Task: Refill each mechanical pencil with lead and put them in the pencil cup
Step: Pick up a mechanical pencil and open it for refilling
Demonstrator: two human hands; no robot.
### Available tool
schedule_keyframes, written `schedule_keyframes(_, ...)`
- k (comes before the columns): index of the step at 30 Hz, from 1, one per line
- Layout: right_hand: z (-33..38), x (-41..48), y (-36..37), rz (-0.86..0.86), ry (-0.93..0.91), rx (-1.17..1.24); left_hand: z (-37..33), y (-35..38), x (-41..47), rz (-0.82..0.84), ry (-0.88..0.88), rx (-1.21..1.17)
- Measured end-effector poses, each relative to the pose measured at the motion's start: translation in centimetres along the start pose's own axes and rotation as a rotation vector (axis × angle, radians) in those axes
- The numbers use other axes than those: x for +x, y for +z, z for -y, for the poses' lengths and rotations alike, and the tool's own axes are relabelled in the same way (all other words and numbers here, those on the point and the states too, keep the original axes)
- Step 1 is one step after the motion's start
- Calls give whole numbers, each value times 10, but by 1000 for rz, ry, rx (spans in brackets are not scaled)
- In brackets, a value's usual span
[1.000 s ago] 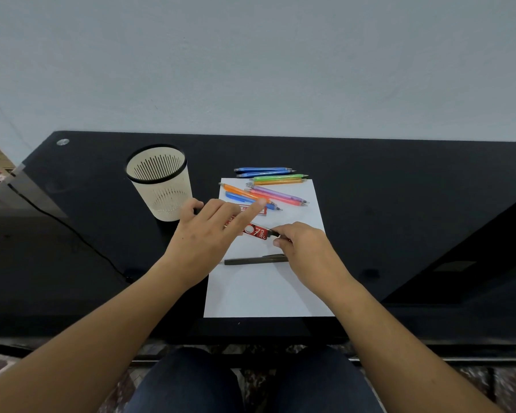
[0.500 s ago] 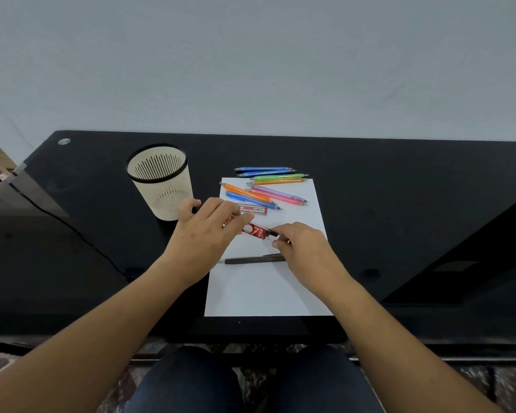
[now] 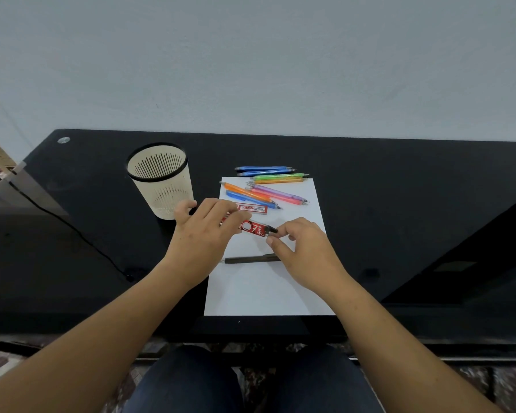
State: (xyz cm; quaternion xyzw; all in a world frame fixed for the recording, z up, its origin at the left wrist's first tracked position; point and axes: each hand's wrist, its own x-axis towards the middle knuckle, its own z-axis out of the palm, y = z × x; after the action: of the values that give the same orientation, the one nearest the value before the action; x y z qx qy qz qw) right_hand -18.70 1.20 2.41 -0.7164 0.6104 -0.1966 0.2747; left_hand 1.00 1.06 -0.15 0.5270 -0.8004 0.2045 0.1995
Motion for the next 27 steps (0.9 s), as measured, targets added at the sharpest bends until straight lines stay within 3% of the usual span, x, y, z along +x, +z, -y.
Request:
schedule_keyframes(9,-5,-2,0,-36,-4,98,1,1,1,104,-85,37)
schedule_keyframes(17,-26,-1,-15,-100,-10,-39,0,-1,5,440,-215,167)
schedule_keyframes(23,-32,-2,-18,-144,-55,-120,-7,2,10,545,-234,118)
schedule_keyframes(27,-29,-1,-17,-133,-77,-132,-14,-4,16,496,-250,12)
